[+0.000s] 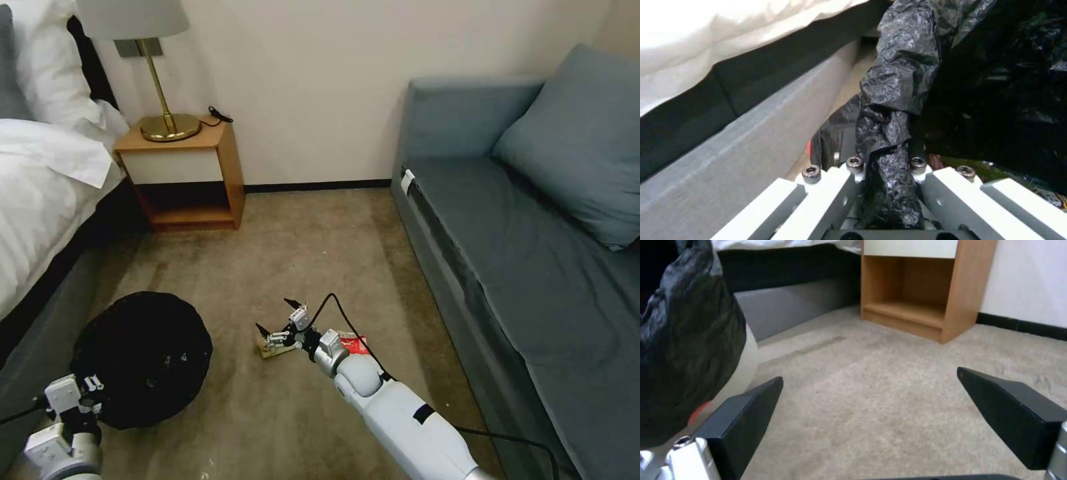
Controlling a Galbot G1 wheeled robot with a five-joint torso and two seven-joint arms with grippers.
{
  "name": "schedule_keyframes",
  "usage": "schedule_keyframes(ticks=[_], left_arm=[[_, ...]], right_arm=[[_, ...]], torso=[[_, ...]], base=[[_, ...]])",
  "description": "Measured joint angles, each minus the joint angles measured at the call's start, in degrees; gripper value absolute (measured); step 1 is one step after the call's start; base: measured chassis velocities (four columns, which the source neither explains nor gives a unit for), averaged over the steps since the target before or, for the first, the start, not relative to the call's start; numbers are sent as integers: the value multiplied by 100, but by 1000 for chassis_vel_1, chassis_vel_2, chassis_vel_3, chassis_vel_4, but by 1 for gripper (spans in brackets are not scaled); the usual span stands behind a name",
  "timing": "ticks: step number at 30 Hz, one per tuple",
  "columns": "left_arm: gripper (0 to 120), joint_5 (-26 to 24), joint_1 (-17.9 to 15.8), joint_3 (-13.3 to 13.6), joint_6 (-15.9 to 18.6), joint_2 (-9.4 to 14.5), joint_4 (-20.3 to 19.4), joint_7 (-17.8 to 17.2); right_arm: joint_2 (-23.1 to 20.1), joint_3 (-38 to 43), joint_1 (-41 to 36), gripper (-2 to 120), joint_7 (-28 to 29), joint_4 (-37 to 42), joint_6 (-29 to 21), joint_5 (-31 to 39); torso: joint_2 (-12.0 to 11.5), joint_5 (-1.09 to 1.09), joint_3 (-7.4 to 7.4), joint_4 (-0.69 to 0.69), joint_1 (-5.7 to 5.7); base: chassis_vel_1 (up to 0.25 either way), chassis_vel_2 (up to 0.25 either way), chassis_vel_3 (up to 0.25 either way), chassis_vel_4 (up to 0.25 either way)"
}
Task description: Pick up the trash bin, then pick up the garbage on the floor and place it into the trash bin.
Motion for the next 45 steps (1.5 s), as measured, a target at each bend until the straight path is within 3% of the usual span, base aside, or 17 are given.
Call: schedule_keyframes(ticks=[14, 19, 24, 28, 36, 45], left_arm=[[3, -142, 20, -50, 56, 133, 21, 0], [3, -193, 74, -70, 58, 165, 21, 24], [3, -246, 141, -85, 73, 203, 14, 43], [3, -300, 170, -105, 108, 239, -36, 57], [3, -350, 136, -115, 194, 288, -59, 61], [3, -355, 67, -70, 218, 306, 19, 63]], right_arm=[[66, -149, 748, 100, -1169, -711, -179, -794], [282, -134, 1092, 100, -1480, -1289, -175, -1203], [756, 144, 1550, 100, -1974, -2404, -36, -2245], [1014, 424, 1794, 100, -2061, -3080, 64, -2812], [1065, 592, 1985, 100, -2214, -3712, 89, -3763], [1055, 603, 1950, 100, -2153, -3917, 169, -3901]], torso=[[0, 0, 0, 0, 0], [0, 0, 0, 1, 0], [0, -1, 0, 0, 0], [0, 0, 0, 2, 0], [0, 0, 0, 0, 0], [0, 0, 0, 0, 0]], base=[[-25, 15, 21, -18], [0, 0, 0, 0], [0, 0, 0, 0], [0, 0, 0, 0], [0, 0, 0, 0], [0, 0, 0, 0]])
